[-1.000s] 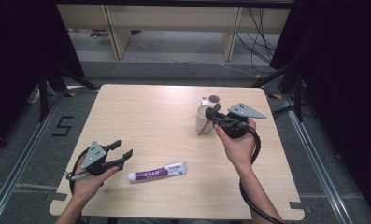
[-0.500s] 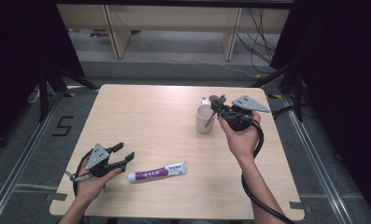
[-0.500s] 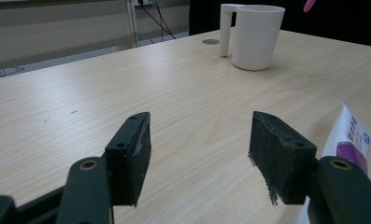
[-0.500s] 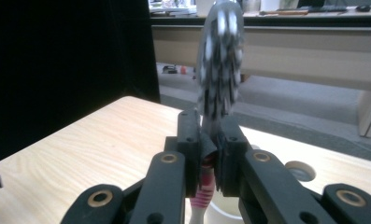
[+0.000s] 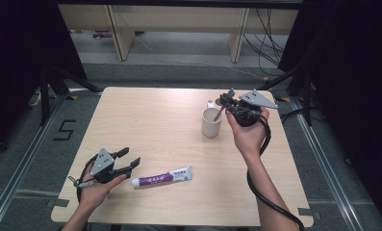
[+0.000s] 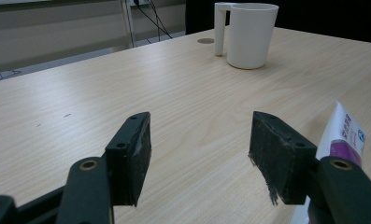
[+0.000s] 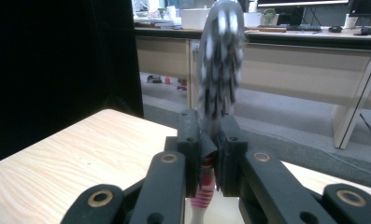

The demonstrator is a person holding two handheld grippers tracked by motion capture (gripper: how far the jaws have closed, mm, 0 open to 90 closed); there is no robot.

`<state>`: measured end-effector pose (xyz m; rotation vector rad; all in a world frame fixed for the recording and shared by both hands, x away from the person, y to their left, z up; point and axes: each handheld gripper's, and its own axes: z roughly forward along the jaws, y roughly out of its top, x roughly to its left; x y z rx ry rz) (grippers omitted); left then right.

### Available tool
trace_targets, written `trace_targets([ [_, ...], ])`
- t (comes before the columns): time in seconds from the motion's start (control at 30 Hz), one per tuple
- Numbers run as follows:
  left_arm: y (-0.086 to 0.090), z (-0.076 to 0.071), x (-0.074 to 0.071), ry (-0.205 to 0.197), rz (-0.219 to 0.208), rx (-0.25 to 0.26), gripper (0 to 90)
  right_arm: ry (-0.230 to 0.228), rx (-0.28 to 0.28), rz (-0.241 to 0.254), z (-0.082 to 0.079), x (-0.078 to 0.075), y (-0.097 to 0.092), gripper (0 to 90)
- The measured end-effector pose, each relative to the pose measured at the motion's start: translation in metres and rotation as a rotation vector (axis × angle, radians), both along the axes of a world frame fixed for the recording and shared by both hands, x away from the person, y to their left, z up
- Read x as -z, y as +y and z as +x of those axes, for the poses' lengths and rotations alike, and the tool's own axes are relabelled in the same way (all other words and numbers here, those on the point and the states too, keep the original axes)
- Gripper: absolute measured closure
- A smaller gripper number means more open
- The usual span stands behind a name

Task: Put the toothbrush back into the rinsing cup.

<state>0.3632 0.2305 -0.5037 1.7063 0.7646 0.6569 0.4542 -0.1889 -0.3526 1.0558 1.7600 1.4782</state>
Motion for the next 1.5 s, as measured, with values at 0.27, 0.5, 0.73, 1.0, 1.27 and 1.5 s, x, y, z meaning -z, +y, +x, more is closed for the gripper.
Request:
trace_targets([
  [0.27,-0.002,0.000,0.001,-0.003,-0.014,0.008,38.5,-0.025,0.024,-0.008,0.012,-0.005,0.004,82.9],
  [0.5,-0.002,0.000,0.001,0.000,-0.016,0.006,38.5,-0.023,0.030,-0.006,0.018,-0.007,0.005,82.9],
  [0.73,-0.003,0.000,0.001,0.001,0.000,0.009,38.5,-0.041,0.044,-0.013,0.028,-0.012,0.006,82.8],
  [1.0,-0.004,0.000,0.002,0.006,0.002,0.011,38.4,-0.040,0.061,-0.021,0.038,-0.014,0.006,82.8],
  [1.27,-0.004,0.000,0.002,0.005,0.002,0.016,38.4,-0.040,0.072,-0.022,0.048,-0.011,0.009,82.8],
  [1.5,-0.005,0.001,0.003,0.004,0.004,0.020,38.3,-0.051,0.073,-0.028,0.056,-0.012,0.010,82.8],
])
